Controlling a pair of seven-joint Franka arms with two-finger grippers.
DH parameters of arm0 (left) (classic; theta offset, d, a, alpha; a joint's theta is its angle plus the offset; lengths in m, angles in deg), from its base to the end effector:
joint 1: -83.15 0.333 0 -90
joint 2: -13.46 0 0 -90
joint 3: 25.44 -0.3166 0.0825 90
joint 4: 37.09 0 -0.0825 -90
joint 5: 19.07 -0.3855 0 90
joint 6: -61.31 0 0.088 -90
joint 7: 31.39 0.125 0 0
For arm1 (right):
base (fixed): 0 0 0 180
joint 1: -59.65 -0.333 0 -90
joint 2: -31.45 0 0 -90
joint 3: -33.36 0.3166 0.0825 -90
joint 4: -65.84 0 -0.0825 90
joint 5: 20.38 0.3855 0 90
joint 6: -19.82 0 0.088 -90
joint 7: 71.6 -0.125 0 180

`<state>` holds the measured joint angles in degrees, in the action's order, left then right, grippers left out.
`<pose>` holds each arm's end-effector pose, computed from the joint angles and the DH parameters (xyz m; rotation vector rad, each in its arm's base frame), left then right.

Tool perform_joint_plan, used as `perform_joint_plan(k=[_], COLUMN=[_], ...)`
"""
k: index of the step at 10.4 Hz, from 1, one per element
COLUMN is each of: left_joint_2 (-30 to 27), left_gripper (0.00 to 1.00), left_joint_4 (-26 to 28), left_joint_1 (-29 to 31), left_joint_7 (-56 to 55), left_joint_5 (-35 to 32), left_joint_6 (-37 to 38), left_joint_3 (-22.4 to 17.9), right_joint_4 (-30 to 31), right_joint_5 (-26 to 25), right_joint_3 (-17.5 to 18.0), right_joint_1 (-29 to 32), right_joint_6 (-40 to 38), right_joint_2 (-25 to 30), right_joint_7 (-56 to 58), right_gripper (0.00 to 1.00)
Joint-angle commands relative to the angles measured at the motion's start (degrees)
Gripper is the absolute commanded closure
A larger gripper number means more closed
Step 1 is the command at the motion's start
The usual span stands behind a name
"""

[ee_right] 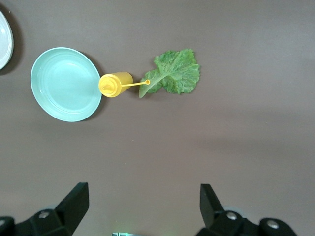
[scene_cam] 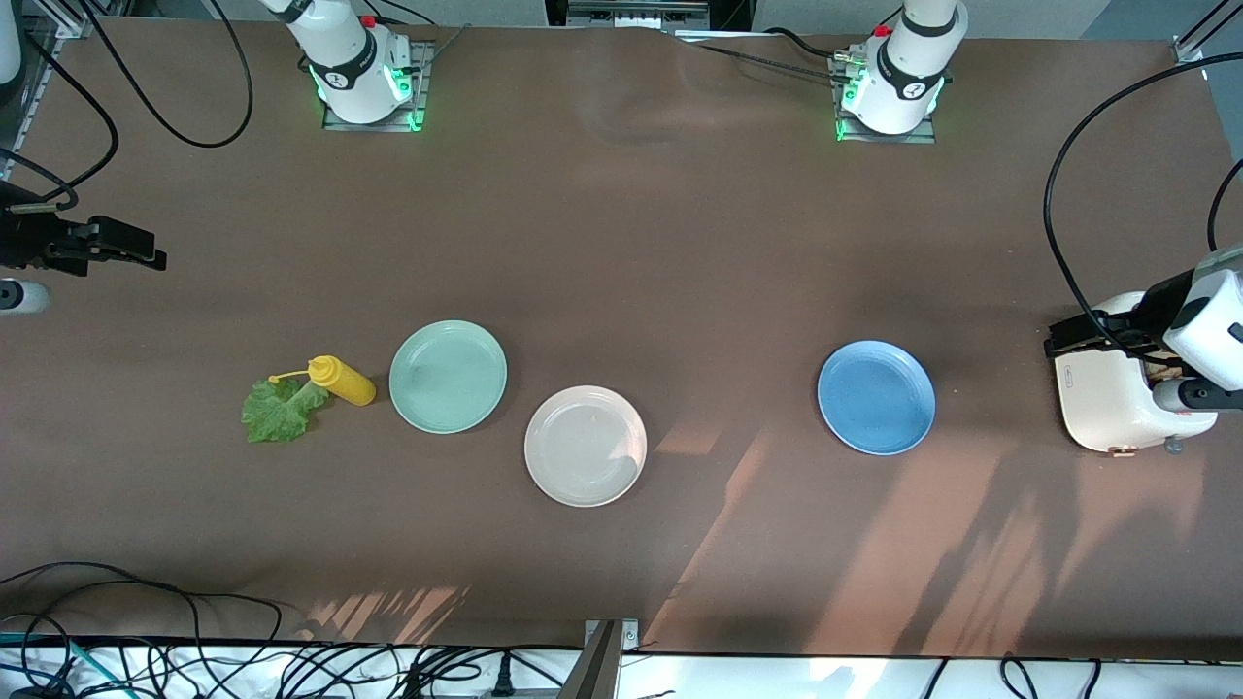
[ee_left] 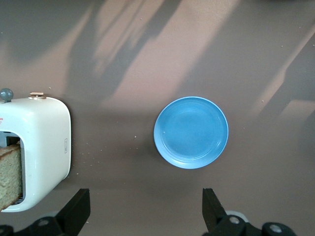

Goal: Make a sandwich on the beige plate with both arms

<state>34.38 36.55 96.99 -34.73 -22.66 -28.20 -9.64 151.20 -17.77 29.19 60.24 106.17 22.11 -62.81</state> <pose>0.6556 0.0157 0.5255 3.1070 0.0558 -0.1190 0.5913 -0.0402 0.5465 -3.0815 -0.1079 0.2167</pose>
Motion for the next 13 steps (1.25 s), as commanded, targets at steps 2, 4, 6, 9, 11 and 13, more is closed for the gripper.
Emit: perform_joint_plan(k=[2,4,6,9,11,13], left_joint_2=[-0.2,-0.2,-0.2,-0.1,-0.1,-0.1], left_gripper=[0.0,0.0,0.0,0.0,0.0,0.0], left_joint_4=[0.3,0.3,0.4,0.4,0.4,0.4], left_joint_1=[0.1,0.1,0.0,0.0,0.0,0.0], left_joint_7=[0.9,1.0,1.2,1.2,1.2,1.2], left_joint_5=[1.0,1.0,0.9,0.9,0.9,0.9], left_joint_6=[0.3,0.3,0.4,0.3,0.3,0.3], left_joint_3=[-0.1,-0.1,-0.1,-0.1,-0.1,-0.1], right_joint_4=[-1.2,-1.1,-1.1,-1.1,-1.1,-1.1], right_joint_5=[1.3,1.3,1.3,1.6,2.0,2.0], right_joint_3=[-0.1,-0.1,-0.2,-0.4,-0.5,-0.5], right_joint_1=[0.3,0.3,0.4,0.3,0.4,0.3], right_joint_6=[-1.0,-1.0,-1.0,-1.0,-1.1,-1.1], right_joint_2=[-0.1,-0.2,-0.2,-0.2,-0.2,-0.2], right_joint_7=[-0.4,-0.3,-0.3,-0.3,-0.3,-0.3], right_gripper=[0.0,0.0,0.0,0.0,0.0,0.0])
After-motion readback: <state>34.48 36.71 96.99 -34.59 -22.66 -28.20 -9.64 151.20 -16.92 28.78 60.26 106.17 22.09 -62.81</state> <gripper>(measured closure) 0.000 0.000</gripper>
